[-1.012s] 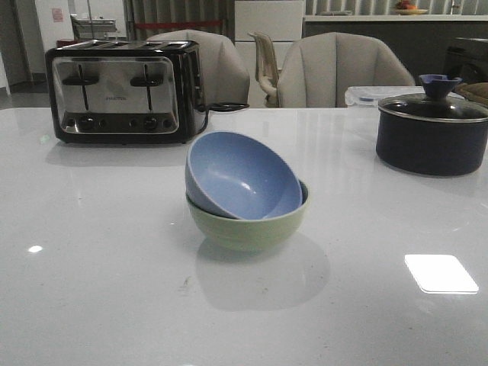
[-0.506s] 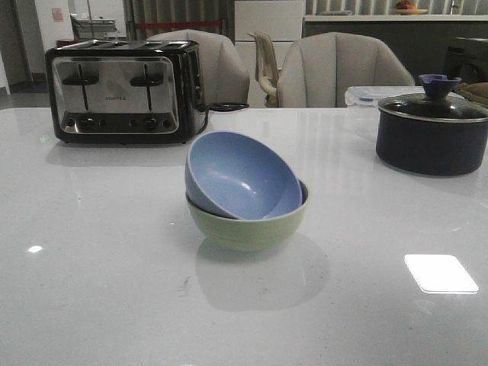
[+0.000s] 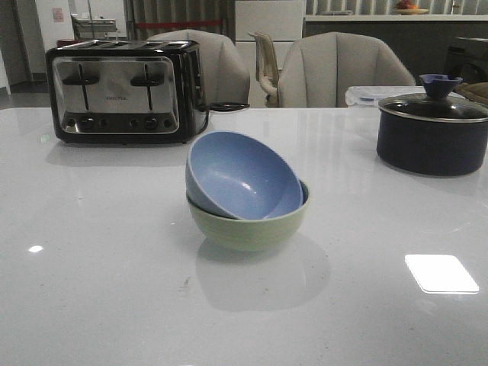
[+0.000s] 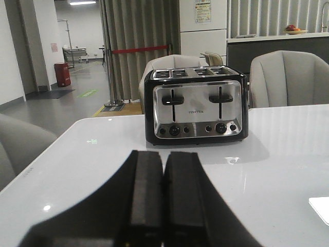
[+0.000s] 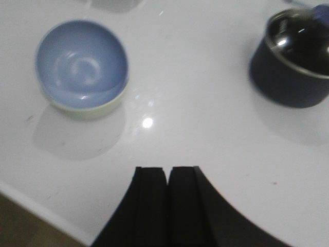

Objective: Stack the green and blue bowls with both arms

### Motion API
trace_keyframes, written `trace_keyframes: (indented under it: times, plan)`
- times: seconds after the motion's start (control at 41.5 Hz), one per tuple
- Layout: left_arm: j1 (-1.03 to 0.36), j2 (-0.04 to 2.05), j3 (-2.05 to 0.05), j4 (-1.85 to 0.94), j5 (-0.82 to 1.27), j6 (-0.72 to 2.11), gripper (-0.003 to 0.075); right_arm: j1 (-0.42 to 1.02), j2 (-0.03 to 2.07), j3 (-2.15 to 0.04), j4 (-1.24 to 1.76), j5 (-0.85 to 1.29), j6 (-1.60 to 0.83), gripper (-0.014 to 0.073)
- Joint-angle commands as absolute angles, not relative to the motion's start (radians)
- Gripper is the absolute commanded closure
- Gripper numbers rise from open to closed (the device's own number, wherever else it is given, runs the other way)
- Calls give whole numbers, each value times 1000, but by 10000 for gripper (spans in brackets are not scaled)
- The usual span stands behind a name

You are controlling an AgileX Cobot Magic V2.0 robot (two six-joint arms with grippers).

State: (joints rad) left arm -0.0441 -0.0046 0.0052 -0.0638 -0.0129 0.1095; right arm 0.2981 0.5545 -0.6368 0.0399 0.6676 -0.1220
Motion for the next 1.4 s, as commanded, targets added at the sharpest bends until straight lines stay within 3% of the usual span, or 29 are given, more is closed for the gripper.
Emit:
trace_keyframes:
  times: [0.0, 0.241, 0.506, 0.916, 1.108, 1.373]
  plan:
    - [-43, -26, 26, -72, -100, 106, 619, 200, 423, -557, 27, 454, -129, 554]
    - [-43, -26, 26, -72, -98, 106, 620, 28, 92, -210, 28, 134, -129, 554]
    - [-43, -26, 26, -72, -98, 106, 619, 15, -32, 32, 31, -14, -128, 554]
    - [-43, -26, 26, -72, -98, 106, 619, 15, -31, 27, 39, -26, -125, 554]
    - [-43, -26, 26, -72, -98, 106, 619, 15, -31, 27, -29, -64, 53, 554]
    - [-43, -26, 26, -72, -98, 106, 619, 15, -31, 27, -35, -58, 56, 554]
